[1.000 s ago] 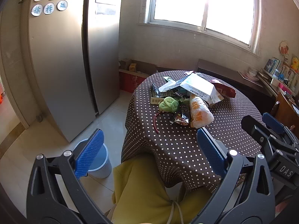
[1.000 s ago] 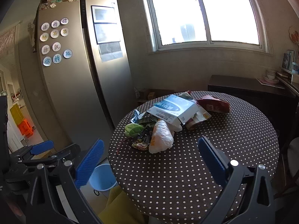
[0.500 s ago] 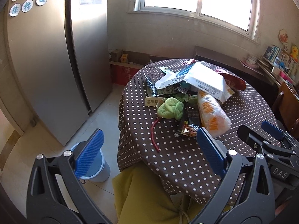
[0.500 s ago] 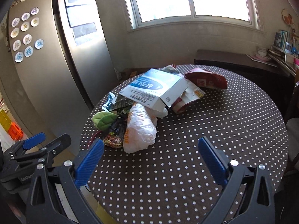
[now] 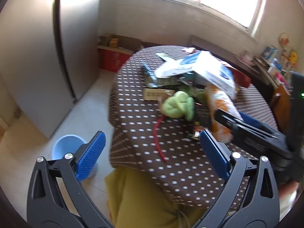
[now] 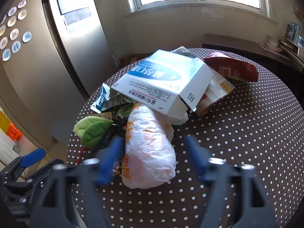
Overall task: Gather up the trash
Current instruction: 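Reach the right tool to the white plastic bag and close on it, then grasp the black snack packet with the left tool while the right lifts the bag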
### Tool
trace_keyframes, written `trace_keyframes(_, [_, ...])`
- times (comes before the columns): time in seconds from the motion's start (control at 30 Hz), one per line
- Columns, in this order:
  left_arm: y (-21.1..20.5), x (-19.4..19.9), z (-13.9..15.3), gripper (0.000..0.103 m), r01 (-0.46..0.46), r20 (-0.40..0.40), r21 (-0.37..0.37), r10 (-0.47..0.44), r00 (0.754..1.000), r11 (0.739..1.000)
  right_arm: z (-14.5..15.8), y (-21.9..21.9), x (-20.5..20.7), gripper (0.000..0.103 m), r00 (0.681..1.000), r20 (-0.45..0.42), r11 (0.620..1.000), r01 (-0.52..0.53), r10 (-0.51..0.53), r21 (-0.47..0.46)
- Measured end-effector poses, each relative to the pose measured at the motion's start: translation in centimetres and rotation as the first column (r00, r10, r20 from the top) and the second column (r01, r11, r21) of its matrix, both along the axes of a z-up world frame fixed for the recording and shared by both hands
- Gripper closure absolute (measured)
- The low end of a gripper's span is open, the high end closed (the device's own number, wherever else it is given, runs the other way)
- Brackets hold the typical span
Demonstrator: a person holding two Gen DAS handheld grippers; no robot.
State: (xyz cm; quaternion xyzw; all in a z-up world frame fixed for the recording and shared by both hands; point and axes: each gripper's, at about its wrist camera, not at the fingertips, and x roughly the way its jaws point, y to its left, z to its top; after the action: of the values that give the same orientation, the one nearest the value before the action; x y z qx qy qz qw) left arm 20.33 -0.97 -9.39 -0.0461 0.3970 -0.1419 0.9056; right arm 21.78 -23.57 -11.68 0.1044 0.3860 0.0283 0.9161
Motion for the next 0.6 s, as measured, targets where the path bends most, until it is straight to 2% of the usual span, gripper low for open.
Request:
trace_keyframes(0.1, [-1.0, 0.0, 0.0, 0.006, 0.032, -0.006, -0.021, -0.032, 0.999, 0.999, -0.1, -0.8, -0.3, 0.062, 1.0, -0.005, 0.999, -0.011, 0.011, 0.052])
trace_keyframes(0.23, [-2.7, 0.3, 0.0, 0.006, 0.073, -0.006, -0.025, -0.073, 0.997, 0.997, 0.9, -1.7, -2.6, 0.062, 0.999, 0.028, 0.999, -0.018, 0.017, 0.033])
trace_keyframes(0.33, [-4.1, 0.7, -0.2, 0.006, 0.1, -0.021, -0.034, -0.101, 0.995, 0.994, 1.6, -3.1, -4.1, 0.062, 1.0, 0.03, 0.999, -0.003, 0.001, 0.054])
trace_keyframes(0.6, [-8.3, 1.8, -1.9, 0.008, 0.134, -0.031, 0.019, -0.134, 0.991, 0.991, 2.1, -6.6, -7.5, 0.062, 0.995, 0.032, 0.994, 0.089, -0.091, 0.058])
